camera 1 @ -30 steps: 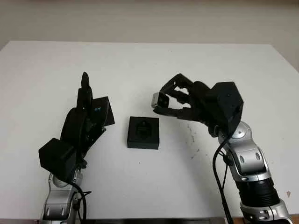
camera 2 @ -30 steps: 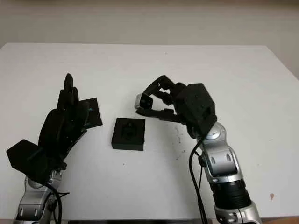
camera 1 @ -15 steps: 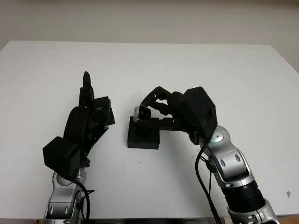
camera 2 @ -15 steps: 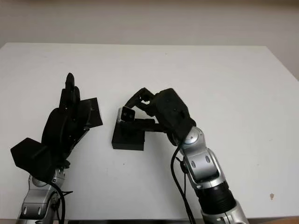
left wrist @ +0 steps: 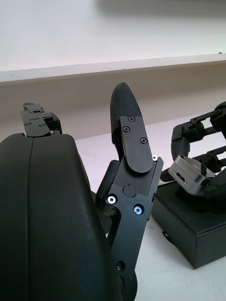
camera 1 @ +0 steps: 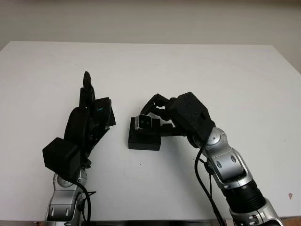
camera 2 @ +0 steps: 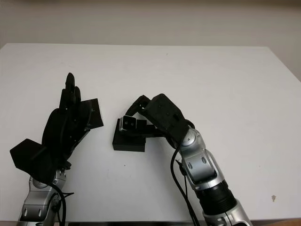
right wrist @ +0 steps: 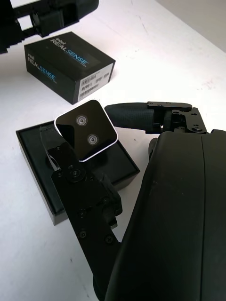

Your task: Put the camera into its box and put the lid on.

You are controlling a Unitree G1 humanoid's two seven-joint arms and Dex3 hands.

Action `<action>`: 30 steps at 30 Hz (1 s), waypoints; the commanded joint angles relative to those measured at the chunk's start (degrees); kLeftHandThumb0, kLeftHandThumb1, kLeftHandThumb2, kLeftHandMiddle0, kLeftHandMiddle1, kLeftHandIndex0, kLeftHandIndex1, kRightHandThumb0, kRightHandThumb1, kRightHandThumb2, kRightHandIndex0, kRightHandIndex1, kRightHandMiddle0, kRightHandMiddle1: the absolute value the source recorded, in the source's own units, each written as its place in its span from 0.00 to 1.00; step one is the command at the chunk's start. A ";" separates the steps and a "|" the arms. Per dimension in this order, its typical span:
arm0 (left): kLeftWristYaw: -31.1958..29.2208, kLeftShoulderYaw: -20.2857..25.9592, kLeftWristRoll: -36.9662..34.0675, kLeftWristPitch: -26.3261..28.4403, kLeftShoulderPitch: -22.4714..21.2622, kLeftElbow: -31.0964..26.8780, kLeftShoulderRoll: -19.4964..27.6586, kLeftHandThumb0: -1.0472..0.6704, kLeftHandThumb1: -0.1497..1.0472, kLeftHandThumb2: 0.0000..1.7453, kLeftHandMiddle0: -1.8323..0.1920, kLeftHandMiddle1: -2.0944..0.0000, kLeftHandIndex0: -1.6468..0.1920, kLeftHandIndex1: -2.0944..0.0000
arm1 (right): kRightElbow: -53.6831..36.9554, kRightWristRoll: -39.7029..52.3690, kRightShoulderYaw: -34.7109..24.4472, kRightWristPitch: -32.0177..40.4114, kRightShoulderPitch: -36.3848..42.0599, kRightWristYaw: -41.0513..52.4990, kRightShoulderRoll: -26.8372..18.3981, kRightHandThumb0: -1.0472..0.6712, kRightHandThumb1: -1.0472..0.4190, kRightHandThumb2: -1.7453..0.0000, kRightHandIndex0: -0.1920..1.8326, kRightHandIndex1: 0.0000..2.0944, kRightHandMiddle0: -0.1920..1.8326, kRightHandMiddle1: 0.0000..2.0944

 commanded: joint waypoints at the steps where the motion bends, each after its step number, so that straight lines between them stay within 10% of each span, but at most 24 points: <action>1: 0.12 -0.04 -0.01 0.02 -0.90 -0.66 -0.05 0.28 1.00 0.31 1.00 1.00 1.00 1.00 | -0.95 -0.22 -0.19 0.80 -1.20 0.39 -0.62 0.48 0.00 0.93 0.21 0.04 0.27 1.00; 30: -0.23 0.15 -0.80 0.94 -1.43 -1.20 0.04 0.27 1.00 0.32 1.00 1.00 1.00 1.00 | -4.80 -3.08 3.18 7.43 3.06 0.72 -2.07 0.44 0.00 0.94 0.25 0.06 0.24 1.00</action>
